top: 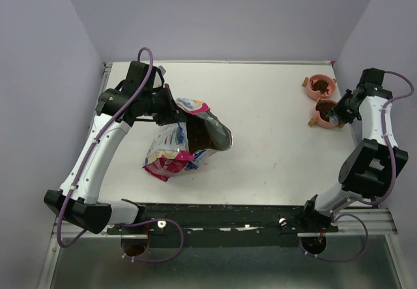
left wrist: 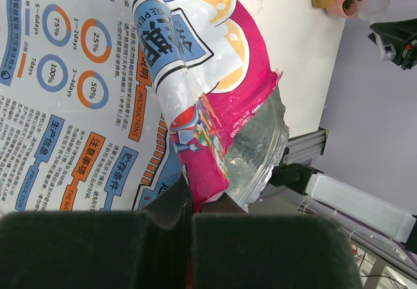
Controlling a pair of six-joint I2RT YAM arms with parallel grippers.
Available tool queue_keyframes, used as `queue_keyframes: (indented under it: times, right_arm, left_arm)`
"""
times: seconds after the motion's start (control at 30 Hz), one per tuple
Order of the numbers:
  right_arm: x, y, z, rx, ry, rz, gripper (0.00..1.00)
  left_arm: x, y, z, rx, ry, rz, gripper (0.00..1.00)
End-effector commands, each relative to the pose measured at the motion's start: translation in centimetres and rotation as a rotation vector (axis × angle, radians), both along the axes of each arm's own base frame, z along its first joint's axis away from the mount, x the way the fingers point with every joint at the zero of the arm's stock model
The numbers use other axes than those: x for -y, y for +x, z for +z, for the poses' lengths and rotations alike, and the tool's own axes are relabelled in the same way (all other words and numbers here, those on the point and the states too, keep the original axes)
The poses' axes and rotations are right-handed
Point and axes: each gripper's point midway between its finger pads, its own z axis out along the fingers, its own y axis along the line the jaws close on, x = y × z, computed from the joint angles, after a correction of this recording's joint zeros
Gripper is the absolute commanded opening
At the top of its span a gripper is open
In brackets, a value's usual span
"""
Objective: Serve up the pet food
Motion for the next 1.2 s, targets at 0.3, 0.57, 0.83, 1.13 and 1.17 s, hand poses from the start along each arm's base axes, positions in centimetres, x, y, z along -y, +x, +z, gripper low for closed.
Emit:
queue_keyframes:
  times: [0.3,0.57,0.83,1.13,1.17]
  right_arm:
    - [-0.1,-0.4,1.6,-0.107,-0.21,0.065,0.0]
    - [-0.4,-0.6,2.8,-0.092,-0.269,0.072,0.0]
    - [-0.8,-2.1,1.7,-0.126,-0.261,0.074,0.0]
    - [-0.9,-1.8,1.9,-0.126,-0.259,0.08,0.0]
    - [-1.1,-1.9,1.8,-0.136,-0.25,0.081,0.0]
  left_arm:
    - [1.1,0.0,2.0,0.047,-0.077,-0.034,0.0]
    - [1.0,0.0,2.2,0.053,-0.076,-0.033,0.0]
    - [1.1,0.0,2.2,0.051,-0.08,-0.035,0.0]
    - [1.2,0.0,2.3,0.047,-0.082,-0.042,0.0]
    - [1.2,-0.1,2.3,0.046,-0.08,-0.043,0.0]
